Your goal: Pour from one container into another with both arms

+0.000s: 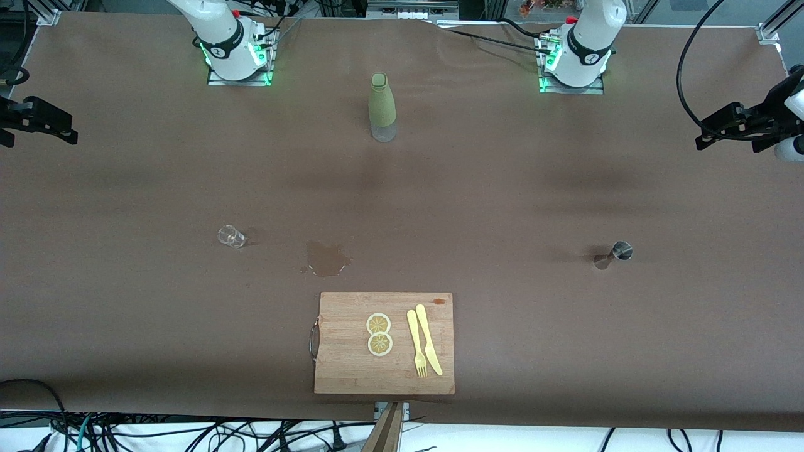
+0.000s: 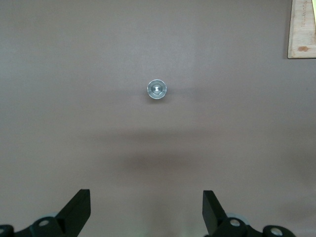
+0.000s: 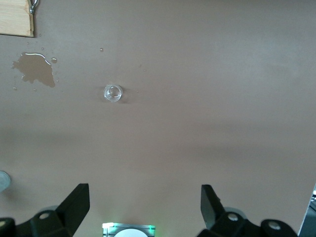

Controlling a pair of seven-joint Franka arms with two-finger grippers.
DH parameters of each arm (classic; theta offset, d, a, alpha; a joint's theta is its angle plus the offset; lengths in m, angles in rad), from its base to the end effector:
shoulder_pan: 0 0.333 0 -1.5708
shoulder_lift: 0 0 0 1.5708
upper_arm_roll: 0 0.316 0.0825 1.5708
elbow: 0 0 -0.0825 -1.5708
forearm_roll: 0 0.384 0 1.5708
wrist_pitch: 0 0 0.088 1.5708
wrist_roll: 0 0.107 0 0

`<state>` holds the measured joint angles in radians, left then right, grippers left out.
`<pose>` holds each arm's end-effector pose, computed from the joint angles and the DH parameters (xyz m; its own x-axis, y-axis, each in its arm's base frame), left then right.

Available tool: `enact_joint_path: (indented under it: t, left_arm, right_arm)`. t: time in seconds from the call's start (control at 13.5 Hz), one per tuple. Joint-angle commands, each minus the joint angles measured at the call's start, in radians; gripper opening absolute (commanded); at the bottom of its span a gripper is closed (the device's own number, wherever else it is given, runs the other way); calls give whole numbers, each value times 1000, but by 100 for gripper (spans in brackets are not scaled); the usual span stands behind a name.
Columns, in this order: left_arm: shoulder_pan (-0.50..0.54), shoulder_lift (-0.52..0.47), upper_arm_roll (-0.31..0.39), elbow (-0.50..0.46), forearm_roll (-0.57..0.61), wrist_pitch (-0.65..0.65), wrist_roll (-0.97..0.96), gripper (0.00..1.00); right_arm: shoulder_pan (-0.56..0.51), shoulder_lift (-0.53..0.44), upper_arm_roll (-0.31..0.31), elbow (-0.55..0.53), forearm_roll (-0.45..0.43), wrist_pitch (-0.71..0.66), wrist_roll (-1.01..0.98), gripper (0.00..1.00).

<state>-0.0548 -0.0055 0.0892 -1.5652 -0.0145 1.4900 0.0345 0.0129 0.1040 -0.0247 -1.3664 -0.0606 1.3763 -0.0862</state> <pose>0.5439 0.0172 0.6233 0.9976 -0.0014 -0.0691 -0.0002 -0.9998 0.0174 0.5661 -0.0132 0.6448 0.9932 0.0624 -0.0986 0.0680 -0.9962 0.0545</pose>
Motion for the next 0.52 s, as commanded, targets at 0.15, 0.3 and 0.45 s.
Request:
enact_joint_path:
  t: [0.15, 0.3, 0.45]
  left_arm:
    - [3, 24, -5, 47, 14, -7, -11, 100]
    - [7, 24, -5, 48, 1, -7, -11, 100]
    - [9, 24, -3, 50, -10, -7, -11, 100]
  right_arm:
    - [-5, -14, 42, -40, -2, 24, 72, 100]
    - [-7, -6, 38, -37, -4, 27, 71, 100]
    - [-8, -6, 38, -37, -4, 29, 71, 100]
